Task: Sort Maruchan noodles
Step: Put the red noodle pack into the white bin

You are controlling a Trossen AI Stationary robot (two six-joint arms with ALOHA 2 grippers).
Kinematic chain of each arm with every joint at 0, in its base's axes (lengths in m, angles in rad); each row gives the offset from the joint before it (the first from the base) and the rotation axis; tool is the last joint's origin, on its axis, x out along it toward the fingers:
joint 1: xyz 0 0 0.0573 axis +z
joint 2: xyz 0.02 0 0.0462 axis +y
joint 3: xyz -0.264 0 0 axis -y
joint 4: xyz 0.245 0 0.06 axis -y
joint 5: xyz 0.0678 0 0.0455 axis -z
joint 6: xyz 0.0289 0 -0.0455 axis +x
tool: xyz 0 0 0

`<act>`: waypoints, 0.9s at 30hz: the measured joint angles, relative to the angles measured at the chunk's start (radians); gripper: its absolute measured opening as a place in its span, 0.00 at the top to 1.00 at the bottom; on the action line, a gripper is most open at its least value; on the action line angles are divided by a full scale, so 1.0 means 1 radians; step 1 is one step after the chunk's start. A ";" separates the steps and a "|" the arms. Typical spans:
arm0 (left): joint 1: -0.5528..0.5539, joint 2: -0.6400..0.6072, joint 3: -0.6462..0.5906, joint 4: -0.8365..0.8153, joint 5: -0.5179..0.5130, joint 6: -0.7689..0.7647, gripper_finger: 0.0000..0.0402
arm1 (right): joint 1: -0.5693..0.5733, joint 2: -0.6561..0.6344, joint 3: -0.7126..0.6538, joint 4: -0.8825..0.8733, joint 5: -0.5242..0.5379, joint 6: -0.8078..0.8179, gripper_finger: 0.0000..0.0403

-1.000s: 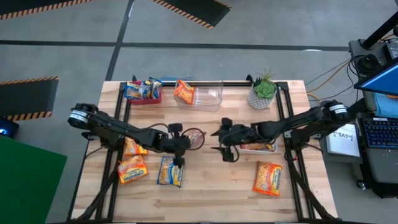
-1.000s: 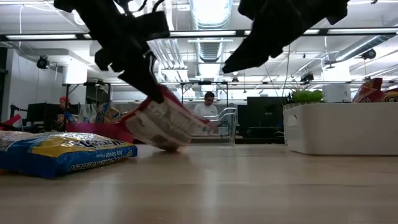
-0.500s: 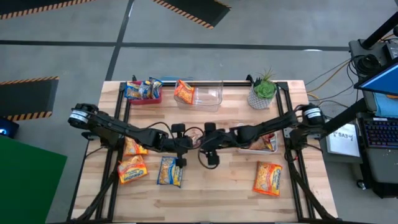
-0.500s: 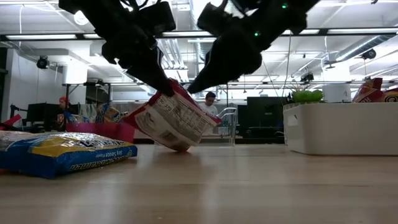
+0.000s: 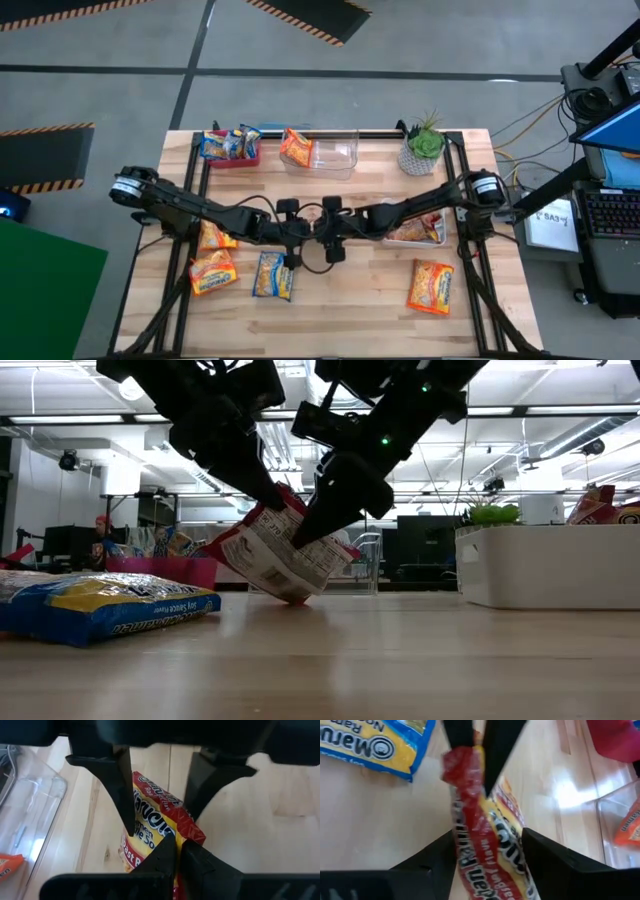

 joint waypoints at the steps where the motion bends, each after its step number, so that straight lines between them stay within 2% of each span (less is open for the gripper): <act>1: 0.000 0.000 0.000 0.004 0.000 0.000 1.00 | -0.001 -0.002 0.000 -0.001 0.000 0.000 0.52; 8: 0.000 -0.002 0.005 0.013 0.000 0.015 0.98 | -0.001 -0.005 0.003 -0.004 -0.009 -0.001 0.78; 14: 0.000 -0.056 0.005 -0.005 0.001 0.078 0.85 | -0.001 -0.009 0.005 -0.048 -0.011 0.012 0.96; 20: 0.000 -0.170 0.001 -0.049 0.000 0.195 0.72 | -0.001 -0.041 0.005 -0.131 -0.012 0.108 0.98; 24: 0.001 -0.265 -0.020 -0.053 -0.010 0.287 0.68 | -0.001 -0.096 0.025 -0.239 -0.017 0.200 0.98; 27: 0.006 -0.331 -0.043 -0.027 -0.069 0.339 0.68 | -0.008 -0.138 0.087 -0.378 -0.044 0.307 0.98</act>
